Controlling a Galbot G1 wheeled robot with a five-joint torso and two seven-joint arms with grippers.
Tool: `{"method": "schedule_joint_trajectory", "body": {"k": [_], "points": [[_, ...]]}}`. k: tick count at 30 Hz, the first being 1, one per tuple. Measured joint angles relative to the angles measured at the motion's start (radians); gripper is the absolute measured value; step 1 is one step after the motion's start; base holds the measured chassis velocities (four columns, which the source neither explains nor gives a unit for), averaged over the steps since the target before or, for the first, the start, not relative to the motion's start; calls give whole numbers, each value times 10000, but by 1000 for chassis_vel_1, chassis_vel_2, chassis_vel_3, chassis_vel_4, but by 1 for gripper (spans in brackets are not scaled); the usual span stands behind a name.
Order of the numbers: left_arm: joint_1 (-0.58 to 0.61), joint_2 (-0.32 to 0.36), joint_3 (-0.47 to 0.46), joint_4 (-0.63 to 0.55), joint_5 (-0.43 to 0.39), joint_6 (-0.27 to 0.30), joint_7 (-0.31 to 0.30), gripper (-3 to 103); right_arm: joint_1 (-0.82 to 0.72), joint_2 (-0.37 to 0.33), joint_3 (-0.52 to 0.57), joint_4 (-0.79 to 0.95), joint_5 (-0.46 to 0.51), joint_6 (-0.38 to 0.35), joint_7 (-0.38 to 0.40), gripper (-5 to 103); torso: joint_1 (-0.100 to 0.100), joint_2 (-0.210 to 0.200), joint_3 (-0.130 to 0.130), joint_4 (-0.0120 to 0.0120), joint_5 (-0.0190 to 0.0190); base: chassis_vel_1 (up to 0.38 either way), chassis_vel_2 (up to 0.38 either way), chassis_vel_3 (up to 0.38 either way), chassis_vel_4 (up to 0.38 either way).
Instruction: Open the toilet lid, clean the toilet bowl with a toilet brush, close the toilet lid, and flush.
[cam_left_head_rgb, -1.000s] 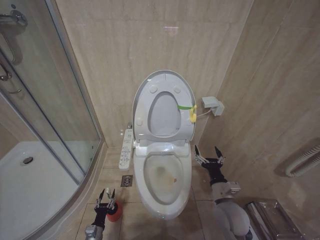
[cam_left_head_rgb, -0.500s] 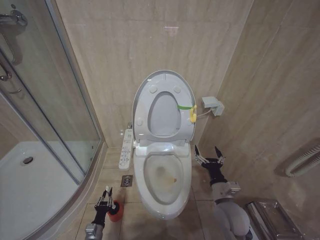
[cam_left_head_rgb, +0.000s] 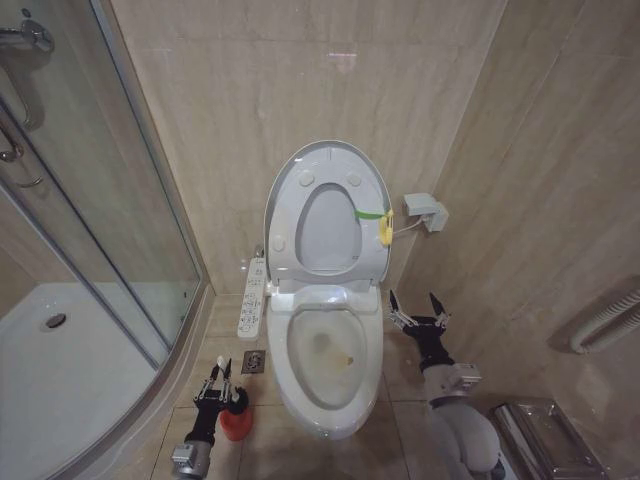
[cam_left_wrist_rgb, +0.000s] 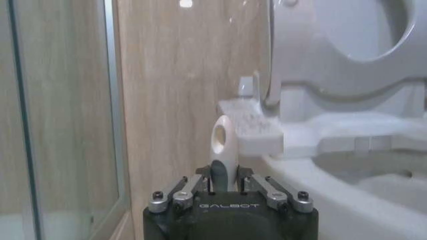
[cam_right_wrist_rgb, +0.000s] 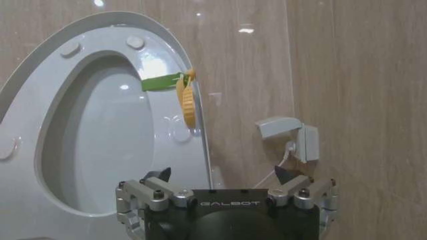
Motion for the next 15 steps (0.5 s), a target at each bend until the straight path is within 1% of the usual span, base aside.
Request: {"method": "schedule_joint_trajectory", "body": {"k": [2,3,7,8,10,11,15], "points": [[319,46,-1,-680,68,123,-80,24,0,0,0,0,0,0,0,100,0,0,0,-2,0,0,0,0,0],[319,46,-1,-680,68,123,-80,24,0,0,0,0,0,0,0,100,0,0,0,-2,0,0,0,0,0],[1254,200,16,-2280,192,289,-148,24,0,0,0,0,0,0,0,100,0,0,0,-2,0,0,0,0,0],[1254,200,16,-2280,192,289,-148,24,0,0,0,0,0,0,0,100,0,0,0,-2,0,0,0,0,0],[1972,335,1,-3369,312,398,-248,24,-1,0,0,0,0,0,0,100,0,0,-1,-1,0,0,0,0,0],[1972,335,1,-3369,312,398,-248,24,-1,0,0,0,0,0,0,100,0,0,-1,-1,0,0,0,0,0],[3295,417,-48,-5321,808,623,-599,24,0,0,0,0,0,0,0,100,-1,0,-1,-1,1,0,0,0,0]]}}
